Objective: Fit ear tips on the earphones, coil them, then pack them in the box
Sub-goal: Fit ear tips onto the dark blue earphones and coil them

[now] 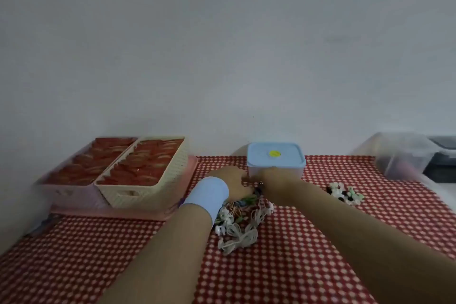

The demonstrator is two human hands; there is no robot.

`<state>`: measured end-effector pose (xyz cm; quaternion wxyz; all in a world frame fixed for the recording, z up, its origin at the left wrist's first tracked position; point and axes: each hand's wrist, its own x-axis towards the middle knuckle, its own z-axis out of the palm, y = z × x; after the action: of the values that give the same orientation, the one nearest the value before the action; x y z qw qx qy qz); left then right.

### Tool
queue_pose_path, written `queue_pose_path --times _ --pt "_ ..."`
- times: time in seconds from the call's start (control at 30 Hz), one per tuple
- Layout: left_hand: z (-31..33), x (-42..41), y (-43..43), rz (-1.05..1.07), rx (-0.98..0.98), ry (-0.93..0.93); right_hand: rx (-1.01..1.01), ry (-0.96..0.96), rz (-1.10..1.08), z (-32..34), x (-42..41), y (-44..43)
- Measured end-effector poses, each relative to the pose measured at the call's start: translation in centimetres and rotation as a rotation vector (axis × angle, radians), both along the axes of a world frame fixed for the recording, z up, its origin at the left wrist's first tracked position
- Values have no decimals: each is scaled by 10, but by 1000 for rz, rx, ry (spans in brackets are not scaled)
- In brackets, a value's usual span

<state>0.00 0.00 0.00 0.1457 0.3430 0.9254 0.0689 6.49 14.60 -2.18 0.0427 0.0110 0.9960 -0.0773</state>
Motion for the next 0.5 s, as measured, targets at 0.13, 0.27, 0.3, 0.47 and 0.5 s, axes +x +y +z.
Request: queue_pose_path --times 0.13,0.27,0.3,0.47,0.5 --pt "-30 13 -16 -7 20 50 59 -3 -29 -25 10 -13" --pt "-43 27 -31 -16 58 130 71 56 -111 -25 24 -17" --pt "-42 32 -33 -20 42 170 74 83 -131 -22 31 -15" --pt "-18 55 -33 70 238 293 6 244 -203 8 63 3" --pt "-13 60 -29 79 287 324 -13 264 -222 12 67 6"
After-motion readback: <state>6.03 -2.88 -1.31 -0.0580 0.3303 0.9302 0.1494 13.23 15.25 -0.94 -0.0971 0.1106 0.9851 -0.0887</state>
